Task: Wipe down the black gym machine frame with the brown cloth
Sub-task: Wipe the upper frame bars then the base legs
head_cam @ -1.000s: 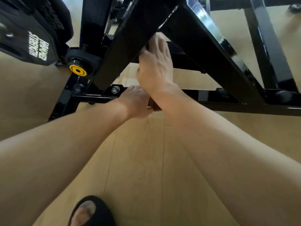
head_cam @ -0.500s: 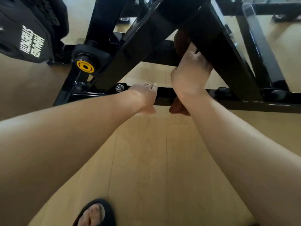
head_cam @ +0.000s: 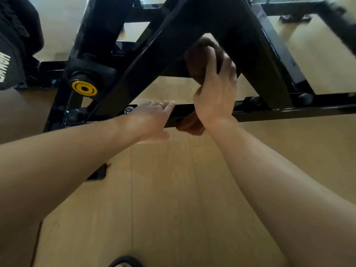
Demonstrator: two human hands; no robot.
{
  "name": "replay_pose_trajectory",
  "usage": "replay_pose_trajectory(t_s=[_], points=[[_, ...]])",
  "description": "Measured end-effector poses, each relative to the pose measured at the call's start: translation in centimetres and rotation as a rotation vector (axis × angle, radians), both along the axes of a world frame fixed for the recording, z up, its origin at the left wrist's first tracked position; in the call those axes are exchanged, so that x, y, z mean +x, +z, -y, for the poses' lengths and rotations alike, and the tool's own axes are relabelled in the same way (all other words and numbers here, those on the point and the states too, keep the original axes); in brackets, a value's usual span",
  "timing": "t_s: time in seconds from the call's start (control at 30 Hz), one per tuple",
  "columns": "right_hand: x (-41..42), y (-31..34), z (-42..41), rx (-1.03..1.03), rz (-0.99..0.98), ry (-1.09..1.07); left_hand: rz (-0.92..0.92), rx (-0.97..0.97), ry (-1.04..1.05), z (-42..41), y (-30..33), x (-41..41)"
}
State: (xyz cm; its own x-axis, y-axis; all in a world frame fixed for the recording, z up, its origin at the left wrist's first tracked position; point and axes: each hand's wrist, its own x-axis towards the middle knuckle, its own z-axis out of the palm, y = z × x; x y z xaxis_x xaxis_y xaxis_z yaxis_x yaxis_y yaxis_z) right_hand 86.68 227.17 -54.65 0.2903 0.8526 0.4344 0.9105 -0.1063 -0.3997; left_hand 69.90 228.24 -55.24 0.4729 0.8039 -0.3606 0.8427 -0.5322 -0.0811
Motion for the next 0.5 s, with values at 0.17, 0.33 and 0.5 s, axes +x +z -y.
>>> replay_pose_trajectory(t_s=[0.17,0.33,0.5], points=[[1.2,-2.1,2.5,-0.054,-0.068,-0.105,0.03,0.009,-0.027,0.1,-0.8,-0.3],[2.2,-5.9,5.4,-0.285,-0.095,-0.107,0.049,0.017,-0.081,0.0,-0.4,-0.9],[3.0,-4.4,3.5,-0.39,-0.044,-0.212,0.098,0.066,-0.096,-0.1,-1.2,-1.6]])
